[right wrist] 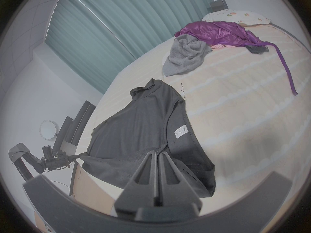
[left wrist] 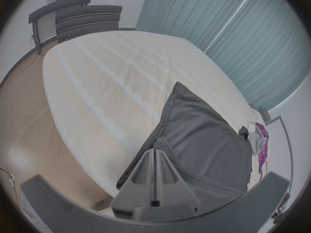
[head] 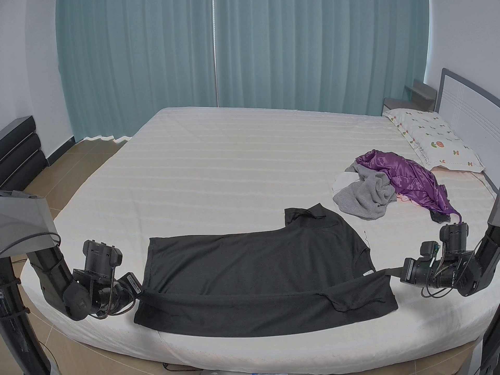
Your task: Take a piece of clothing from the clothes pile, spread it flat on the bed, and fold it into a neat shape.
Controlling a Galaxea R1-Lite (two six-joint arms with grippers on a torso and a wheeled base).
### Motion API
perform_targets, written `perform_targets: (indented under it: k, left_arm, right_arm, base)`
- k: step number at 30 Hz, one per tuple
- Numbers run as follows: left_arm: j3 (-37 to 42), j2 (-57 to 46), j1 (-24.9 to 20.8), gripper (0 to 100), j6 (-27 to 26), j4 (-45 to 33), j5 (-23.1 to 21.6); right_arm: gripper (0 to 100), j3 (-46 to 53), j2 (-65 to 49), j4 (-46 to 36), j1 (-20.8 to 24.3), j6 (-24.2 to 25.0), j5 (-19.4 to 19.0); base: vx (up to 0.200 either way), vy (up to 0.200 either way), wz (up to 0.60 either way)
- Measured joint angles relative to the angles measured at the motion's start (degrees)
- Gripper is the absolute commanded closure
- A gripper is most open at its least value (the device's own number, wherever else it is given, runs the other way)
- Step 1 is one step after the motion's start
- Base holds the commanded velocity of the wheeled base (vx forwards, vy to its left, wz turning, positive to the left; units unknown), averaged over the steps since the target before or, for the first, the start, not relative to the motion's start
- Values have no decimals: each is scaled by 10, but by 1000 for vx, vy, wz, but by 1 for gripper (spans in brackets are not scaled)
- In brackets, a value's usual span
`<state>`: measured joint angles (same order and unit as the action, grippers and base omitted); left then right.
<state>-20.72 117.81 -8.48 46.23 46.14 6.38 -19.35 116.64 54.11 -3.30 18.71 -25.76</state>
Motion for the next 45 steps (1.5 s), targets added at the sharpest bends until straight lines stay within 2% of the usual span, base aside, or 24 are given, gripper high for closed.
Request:
perform_targets:
  k: [12,17,27,28,29,39,45]
  left_arm:
    - [-49,64,-1,100,-1,-1,2]
    - [-67,88,-2,100,-1,-1,3]
    - [-77,104,-3,100,-2,-2,4]
    - [-77,105,-4,0,-2,-2,5]
    - [-77,105,-4,0,-2,-2,5]
    - [-76,106,-5,0,0,-2,5]
    - [-77,84,10,0,1,-4,0]
  right_arm:
    - [100,-75,59,-58,6,0,10]
    - [100,-96,83,-61,12,0,24]
    - [100,-113,114,-60,16,0,26]
    - [100,-113,117,-60,16,0,26]
    - [0,-113,119,-60,17,0,26]
    - [0,-112,120,-55,20,12,21]
    - [0,-120,109,-45,19,107,-2]
  base:
    - [0,0,0]
    - [0,0,0]
    - [0,0,0]
    - [0,0,0]
    - [0,0,0]
    - [0,0,0]
    - [0,0,0]
